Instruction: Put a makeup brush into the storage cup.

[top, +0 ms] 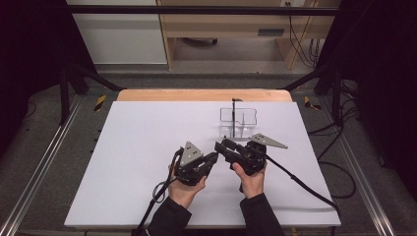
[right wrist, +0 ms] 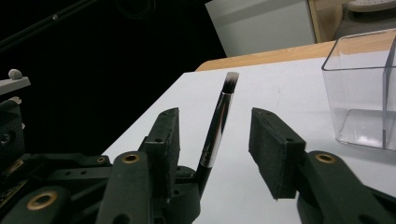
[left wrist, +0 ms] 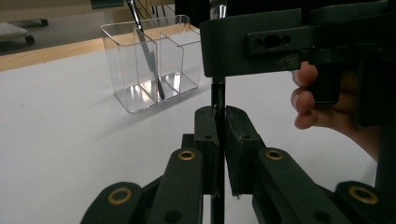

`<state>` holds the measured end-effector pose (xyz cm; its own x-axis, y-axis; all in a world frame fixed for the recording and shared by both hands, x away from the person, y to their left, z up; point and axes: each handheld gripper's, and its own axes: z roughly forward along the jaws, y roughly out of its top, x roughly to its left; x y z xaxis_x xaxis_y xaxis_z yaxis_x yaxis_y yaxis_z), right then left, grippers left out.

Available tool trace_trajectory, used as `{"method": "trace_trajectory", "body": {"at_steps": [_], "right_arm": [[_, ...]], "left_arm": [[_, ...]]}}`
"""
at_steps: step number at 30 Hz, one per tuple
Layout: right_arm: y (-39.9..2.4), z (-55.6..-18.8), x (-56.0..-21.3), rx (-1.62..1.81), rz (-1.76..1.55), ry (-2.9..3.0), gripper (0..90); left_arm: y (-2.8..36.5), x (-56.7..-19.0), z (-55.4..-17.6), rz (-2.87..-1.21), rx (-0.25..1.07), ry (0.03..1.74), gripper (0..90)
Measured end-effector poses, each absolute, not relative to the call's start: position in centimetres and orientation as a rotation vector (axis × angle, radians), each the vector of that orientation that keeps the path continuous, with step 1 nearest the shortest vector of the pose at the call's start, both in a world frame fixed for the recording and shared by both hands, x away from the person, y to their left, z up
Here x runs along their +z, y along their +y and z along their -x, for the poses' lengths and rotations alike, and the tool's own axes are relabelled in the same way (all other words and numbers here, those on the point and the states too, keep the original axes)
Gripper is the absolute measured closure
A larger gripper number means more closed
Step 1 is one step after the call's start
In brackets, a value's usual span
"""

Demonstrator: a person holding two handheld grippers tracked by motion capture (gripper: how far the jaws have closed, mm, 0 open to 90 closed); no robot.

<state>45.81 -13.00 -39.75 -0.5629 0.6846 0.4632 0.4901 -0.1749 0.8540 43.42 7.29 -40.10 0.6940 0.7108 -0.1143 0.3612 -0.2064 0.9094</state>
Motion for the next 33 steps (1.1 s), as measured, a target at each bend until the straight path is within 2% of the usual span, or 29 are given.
{"method": "trace_trajectory", "body": {"at_steps": [25,33], "right_arm": [[-12.71,-46.00,-40.07,1.885,-1.423,1.940,80.8],[-12.72,-45.93,-40.03,1.914,-1.410,1.943,83.9]], "left_arm": [[7.10,-39.88,-43.26,-1.800,0.417,0.850,83.3],[7.16,-39.83,-43.17,-1.797,0.421,0.844,83.2]]}}
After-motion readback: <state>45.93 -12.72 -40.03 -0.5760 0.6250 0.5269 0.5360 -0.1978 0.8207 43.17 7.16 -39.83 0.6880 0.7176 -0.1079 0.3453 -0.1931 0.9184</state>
